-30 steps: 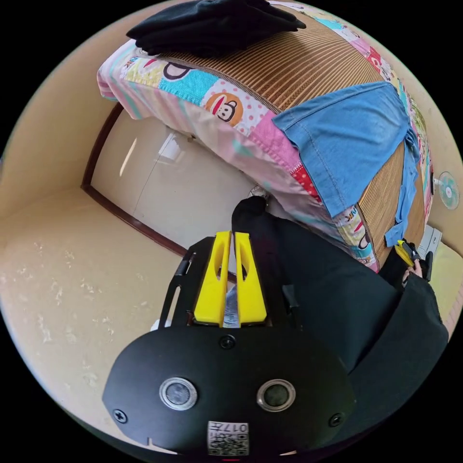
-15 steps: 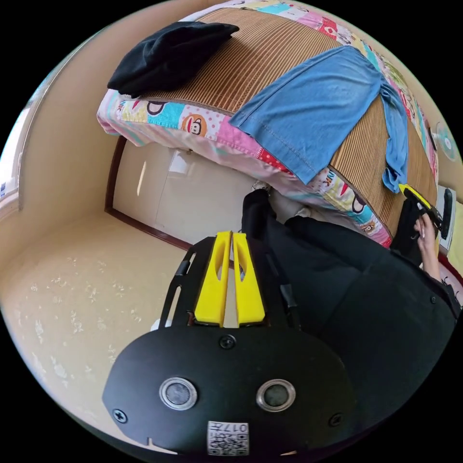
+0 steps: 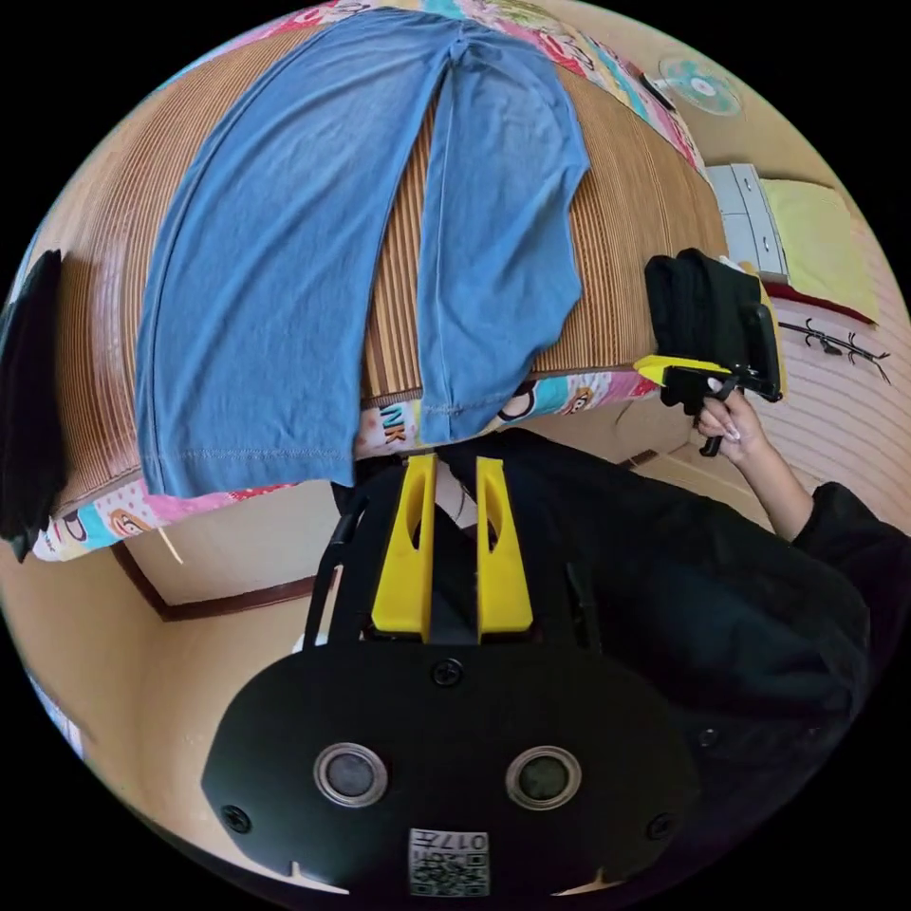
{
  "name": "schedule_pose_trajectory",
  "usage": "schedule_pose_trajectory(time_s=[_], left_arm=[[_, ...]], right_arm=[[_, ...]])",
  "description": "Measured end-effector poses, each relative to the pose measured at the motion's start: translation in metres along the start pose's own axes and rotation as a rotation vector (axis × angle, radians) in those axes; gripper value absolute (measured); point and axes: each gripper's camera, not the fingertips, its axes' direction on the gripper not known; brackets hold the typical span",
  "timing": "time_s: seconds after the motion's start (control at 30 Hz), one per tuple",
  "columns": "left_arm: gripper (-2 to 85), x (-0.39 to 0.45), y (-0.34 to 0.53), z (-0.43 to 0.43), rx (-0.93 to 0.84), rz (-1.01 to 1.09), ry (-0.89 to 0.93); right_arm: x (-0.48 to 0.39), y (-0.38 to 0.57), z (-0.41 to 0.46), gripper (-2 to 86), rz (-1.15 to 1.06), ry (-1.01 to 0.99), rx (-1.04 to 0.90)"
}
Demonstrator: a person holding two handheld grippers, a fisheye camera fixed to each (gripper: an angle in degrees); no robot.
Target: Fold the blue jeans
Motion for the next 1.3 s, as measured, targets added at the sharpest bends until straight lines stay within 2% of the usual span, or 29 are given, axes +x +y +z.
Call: schedule_pose_trajectory(time_s=[0.13,0.2,0.3,0.4,0.53,0.63,0.77,0.83,1.07,1.13,1.2,1.23,1.3], left_arm=[[7.4,-0.036,-0.036,0.044,-0.09,-0.164,0.003],[7.7,-0.07,-0.045,0.08,-0.165,-0.307,0.122],[5.6,-0.095,-0.046,0.11,-0.221,-0.397,0.179],[0.6,-0.107,-0.046,0.111,-0.201,-0.352,0.15],[-0.2,-0.122,-0.048,0.104,-0.236,-0.267,0.071],[3.2,-0.135,-0.046,0.079,-0.121,-0.2,0.034],[9.6,-0.172,-0.052,0.067,-0.018,-0.237,0.07],[9.9,-0.187,-0.06,0.08,-0.035,-0.246,0.094],[4.3,-0.205,-0.107,0.137,-0.293,-0.149,0.102],[3.9,-0.197,-0.115,0.141,-0.347,-0.028,0.307],[3.8,-0.178,-0.116,0.129,-0.334,0.157,0.782],[3.8,-0.173,-0.115,0.123,-0.311,0.196,0.901],[3.8,-0.163,-0.108,0.096,-0.165,0.316,1.267]], right_arm=[[0.019,0.031,-0.044,5.4,0.11,0.018,0.068],[0.018,0.041,-0.053,5.3,0.137,0.028,0.078],[0.012,0.054,-0.06,5.4,0.181,0.007,0.089],[-0.001,0.063,-0.062,5.5,0.192,-0.019,0.105],[-0.011,0.071,-0.054,5.5,0.204,-0.043,0.084],[-0.013,0.072,-0.052,5.5,0.22,-0.067,0.085],[-0.018,0.067,-0.055,5.8,0.24,-0.116,0.11],[-0.021,0.064,-0.057,6.0,0.247,-0.136,0.115],[-0.038,0.062,-0.06,6.2,0.261,-0.13,0.105],[-0.038,0.062,-0.058,6.3,0.258,-0.137,0.103],[-0.038,0.061,-0.056,6.5,0.245,-0.151,0.106],[-0.038,0.06,-0.055,6.6,0.234,-0.167,0.114],[-0.039,0.057,-0.055,6.7,0.222,-0.203,0.141]])
